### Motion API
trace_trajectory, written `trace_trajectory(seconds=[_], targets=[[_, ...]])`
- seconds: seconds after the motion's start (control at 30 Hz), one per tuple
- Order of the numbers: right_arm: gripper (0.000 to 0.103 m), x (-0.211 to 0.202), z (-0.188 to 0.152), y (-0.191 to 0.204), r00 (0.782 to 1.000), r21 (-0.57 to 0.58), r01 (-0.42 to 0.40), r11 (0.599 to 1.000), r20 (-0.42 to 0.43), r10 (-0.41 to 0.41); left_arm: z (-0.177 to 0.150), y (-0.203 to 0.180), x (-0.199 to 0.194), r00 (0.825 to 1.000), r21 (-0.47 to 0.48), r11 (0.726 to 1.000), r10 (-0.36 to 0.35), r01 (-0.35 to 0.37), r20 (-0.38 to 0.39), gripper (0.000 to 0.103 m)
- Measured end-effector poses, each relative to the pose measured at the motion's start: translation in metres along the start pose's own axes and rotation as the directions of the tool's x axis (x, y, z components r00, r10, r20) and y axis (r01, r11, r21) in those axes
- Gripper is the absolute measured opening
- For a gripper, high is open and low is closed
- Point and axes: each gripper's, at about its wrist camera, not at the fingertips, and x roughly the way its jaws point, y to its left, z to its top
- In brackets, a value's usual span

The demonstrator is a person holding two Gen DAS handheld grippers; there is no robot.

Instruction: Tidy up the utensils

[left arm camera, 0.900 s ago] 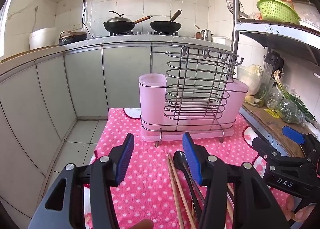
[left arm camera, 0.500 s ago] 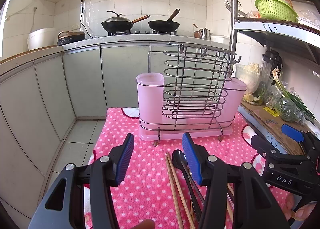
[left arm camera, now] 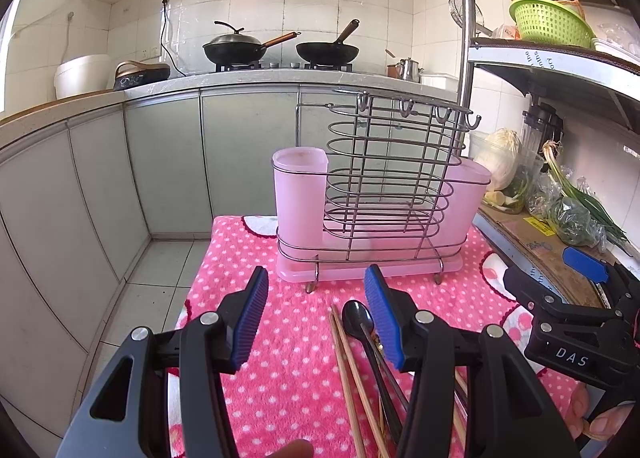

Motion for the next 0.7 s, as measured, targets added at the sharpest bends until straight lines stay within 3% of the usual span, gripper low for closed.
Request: trace_trajectory(seconds=[0.7], targets=[[0.1,-0.0003,-0.0001,-0.0075,1.0,0.033,0.001,0.999,0.002,-0.001,0.0006,-0.0005,0.0008,1.0,0.001,1.0,-0.004,0.004,-0.007,0.05]])
